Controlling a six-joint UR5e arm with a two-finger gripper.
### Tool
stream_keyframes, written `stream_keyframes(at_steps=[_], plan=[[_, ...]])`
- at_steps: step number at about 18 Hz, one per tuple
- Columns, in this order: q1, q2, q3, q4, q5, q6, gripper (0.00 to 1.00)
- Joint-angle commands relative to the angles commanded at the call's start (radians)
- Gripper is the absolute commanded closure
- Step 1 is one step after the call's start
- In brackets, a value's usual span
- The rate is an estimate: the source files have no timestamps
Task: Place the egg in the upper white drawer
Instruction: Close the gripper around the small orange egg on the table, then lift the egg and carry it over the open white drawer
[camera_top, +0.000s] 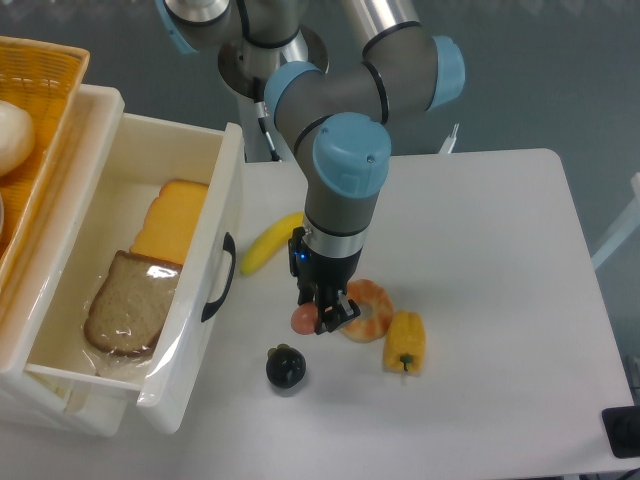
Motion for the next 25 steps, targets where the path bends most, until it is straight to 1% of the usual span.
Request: stream_keyframes(at_steps=[3, 7, 14, 15, 17, 19, 21, 23, 25], plan=[[-0.002, 0.000, 0.000, 0.000, 0.000, -0.005, 0.63], [0.000, 0.002, 0.005, 0.000, 0.000, -0.047, 0.63], [0.003, 0.002, 0.037, -0.002, 0.000, -0.100, 0.63], [0.005, 0.002, 0.040, 0.000, 0.000, -0.127, 0.63], [0.011, 0.002, 0.069, 0.000, 0.000, -0.217, 0.63], [0.014, 0.002, 0.074, 0.000, 0.000, -0.291, 0.63], [0.014, 0.005, 0.074, 0.000, 0.000, -0.316, 0.63], [0.014, 0.034, 0.074, 0.000, -0.006, -0.333, 0.63], [0.009, 0.044, 0.072, 0.002, -0.008, -0.365, 0.63]])
